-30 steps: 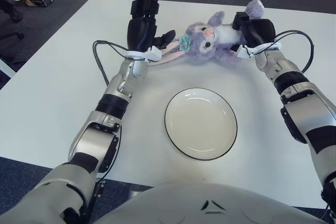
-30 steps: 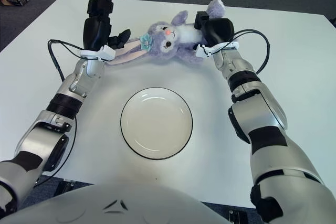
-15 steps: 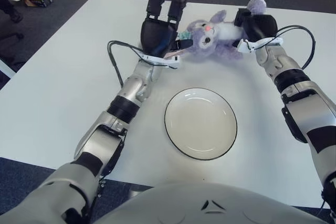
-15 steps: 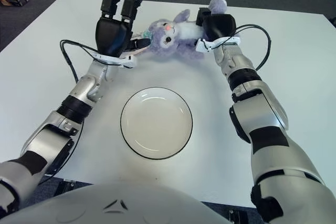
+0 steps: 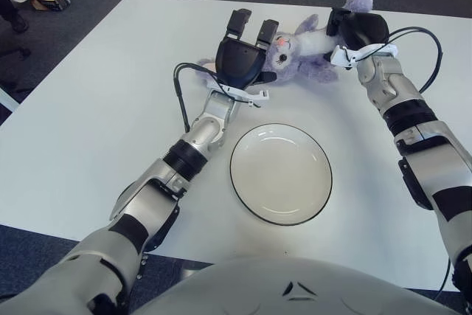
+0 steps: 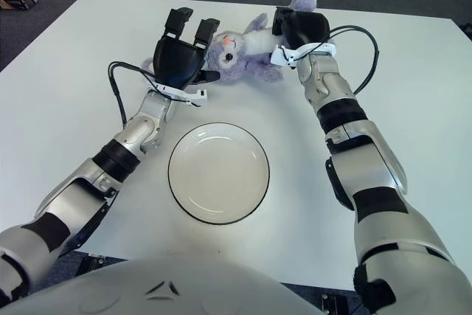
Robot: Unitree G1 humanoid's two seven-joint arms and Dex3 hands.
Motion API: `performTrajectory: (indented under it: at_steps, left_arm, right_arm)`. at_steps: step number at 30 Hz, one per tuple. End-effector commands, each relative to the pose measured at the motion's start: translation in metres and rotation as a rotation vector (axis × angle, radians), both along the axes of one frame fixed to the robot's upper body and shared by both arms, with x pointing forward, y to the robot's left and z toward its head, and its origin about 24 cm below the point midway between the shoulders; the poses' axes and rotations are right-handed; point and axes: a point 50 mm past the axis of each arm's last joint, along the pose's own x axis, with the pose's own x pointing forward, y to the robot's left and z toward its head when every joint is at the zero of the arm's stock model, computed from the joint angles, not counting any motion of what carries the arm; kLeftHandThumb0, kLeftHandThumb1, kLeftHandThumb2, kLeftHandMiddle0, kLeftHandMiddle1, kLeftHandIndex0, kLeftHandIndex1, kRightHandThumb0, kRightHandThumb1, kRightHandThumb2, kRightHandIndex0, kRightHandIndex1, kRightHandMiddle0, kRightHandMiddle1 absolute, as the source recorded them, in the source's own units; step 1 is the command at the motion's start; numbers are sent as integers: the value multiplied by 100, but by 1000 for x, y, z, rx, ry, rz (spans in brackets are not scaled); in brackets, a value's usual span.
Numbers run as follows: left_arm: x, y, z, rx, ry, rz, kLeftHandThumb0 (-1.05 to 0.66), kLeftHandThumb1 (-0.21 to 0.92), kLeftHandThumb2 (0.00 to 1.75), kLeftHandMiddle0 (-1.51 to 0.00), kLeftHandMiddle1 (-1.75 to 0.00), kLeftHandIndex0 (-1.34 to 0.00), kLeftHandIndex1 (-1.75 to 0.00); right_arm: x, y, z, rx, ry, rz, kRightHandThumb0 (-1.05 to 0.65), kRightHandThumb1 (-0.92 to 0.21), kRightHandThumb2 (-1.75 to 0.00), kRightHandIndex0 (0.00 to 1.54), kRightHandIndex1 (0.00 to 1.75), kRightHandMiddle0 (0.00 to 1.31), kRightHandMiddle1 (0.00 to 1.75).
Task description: Put the doll into the plate.
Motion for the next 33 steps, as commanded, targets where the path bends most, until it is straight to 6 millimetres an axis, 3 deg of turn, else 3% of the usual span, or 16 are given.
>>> performTrajectory:
  at_steps: [1,6,18,25,33]
  left_arm:
    - [-1,-7,2,28,-7,-2,-89,87,51,-2,-89,0,-95]
    - [0,-9,2,40,6,2,-87,85,51,-1,-84,0,-89]
    - [23,-8,-10,135,161,98,-89,84,48,0,-62,0,-75]
    - [31,-11,-15,111,253,122,-92,91,40,0,-54,0,-65]
    - [42,-15,-20,60,337,134,-101,92,45,0,-42,0,-48]
  right_arm:
    - [-2,-3,6,-4,0,2,-55,-13,-154,133,175,76,175]
    - [-2,-2,8,-8,3,5,-55,-13,-154,132,175,77,175]
    - [-7,3,16,26,14,-13,-55,-13,-155,133,175,77,175]
    - [-7,2,18,41,21,-20,-57,-10,-158,135,175,79,175]
    - [-8,2,19,37,16,-3,-59,-7,-162,138,175,82,175]
